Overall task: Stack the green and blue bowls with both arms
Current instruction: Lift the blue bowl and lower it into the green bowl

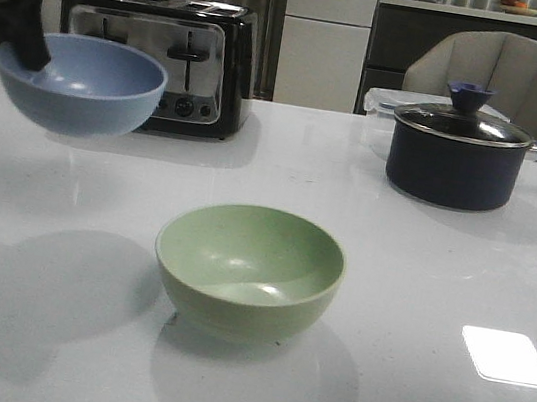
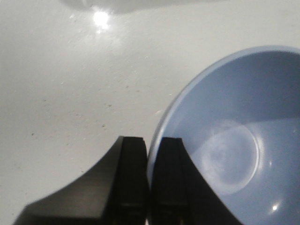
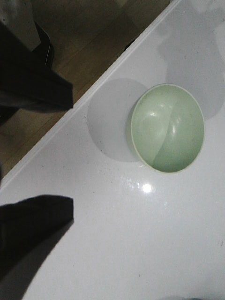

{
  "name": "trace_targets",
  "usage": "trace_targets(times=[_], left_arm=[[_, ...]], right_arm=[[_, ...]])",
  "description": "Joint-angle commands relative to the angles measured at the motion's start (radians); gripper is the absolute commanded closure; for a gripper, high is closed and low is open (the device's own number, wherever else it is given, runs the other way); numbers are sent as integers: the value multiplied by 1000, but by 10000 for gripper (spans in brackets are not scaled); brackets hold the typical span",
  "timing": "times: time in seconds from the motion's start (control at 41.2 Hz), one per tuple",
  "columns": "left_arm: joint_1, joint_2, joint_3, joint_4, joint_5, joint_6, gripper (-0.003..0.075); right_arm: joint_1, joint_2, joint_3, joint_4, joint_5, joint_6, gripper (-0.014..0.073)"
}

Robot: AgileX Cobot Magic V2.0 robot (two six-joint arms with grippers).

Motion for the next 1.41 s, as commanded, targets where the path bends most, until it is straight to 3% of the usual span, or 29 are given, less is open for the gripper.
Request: trace_targets(times=[0.0,0.218,0.509,1.261,1.382], left_arm=[[-61,-104,-37,-41,-8,22,624],[-208,-139,-35,-65,46,33,624],[-351,-108,-30,-74,8,33,624],[-366,120,-30,-168,32,68,625],[-371,119,-30,-195,53,81,567]], right_arm=[[-1,-5,-25,8,-66,-11,95],[-1,-5,-25,8,-66,-11,95],[-1,-5,-25,8,-66,-11,95],[-1,-5,-25,8,-66,-11,95],[-1,-5,-25,8,-66,-11,95]])
